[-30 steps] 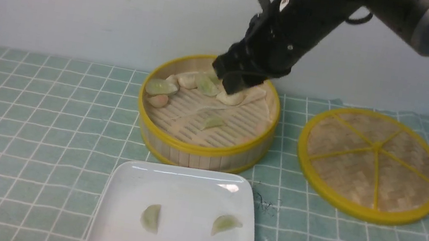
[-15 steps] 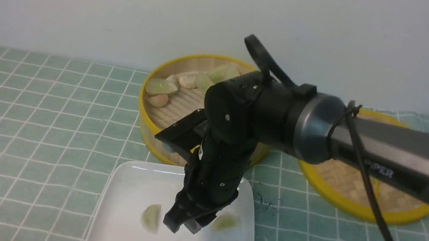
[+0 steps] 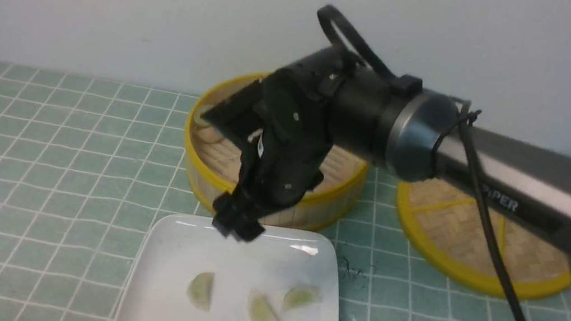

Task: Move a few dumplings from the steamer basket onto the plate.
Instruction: Use the right arm to put the dumpling into the plate, then use the right arm to grab a dumpling from inside the steamer

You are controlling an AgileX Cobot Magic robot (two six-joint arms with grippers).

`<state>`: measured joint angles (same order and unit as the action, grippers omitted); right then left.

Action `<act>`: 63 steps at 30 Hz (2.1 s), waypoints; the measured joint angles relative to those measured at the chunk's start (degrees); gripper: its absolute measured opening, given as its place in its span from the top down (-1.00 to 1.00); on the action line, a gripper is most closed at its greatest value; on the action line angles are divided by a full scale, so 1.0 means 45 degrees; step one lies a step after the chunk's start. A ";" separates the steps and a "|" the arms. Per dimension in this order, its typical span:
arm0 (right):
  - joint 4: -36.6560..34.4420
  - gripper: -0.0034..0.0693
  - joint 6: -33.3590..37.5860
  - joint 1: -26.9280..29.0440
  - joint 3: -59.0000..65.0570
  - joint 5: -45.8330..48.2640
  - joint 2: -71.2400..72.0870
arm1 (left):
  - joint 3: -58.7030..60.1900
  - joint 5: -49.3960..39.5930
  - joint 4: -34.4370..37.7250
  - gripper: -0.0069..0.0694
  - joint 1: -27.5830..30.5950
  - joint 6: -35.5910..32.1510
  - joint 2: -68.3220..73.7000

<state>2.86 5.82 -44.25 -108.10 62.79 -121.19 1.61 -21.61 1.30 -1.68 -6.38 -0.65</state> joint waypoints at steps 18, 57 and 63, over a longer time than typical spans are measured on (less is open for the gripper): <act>-0.1704 -0.58 0.2093 0.2397 -0.5205 -0.0677 -0.3811 | 0.0000 0.0000 0.0000 0.83 0.0000 0.0000 0.0000; -0.2304 0.94 0.2430 0.2397 -0.5916 0.1979 -0.1646 | 0.0000 0.0000 0.0000 0.83 0.0000 0.0000 0.0000; -0.2305 0.61 0.3446 0.2397 -0.5862 0.1429 -0.3685 | 0.0000 0.0000 0.0000 0.83 0.0000 0.0000 0.0000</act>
<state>-7.52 21.32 -33.47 -134.48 69.21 -137.77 1.61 -21.61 1.30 -1.68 -6.38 -0.65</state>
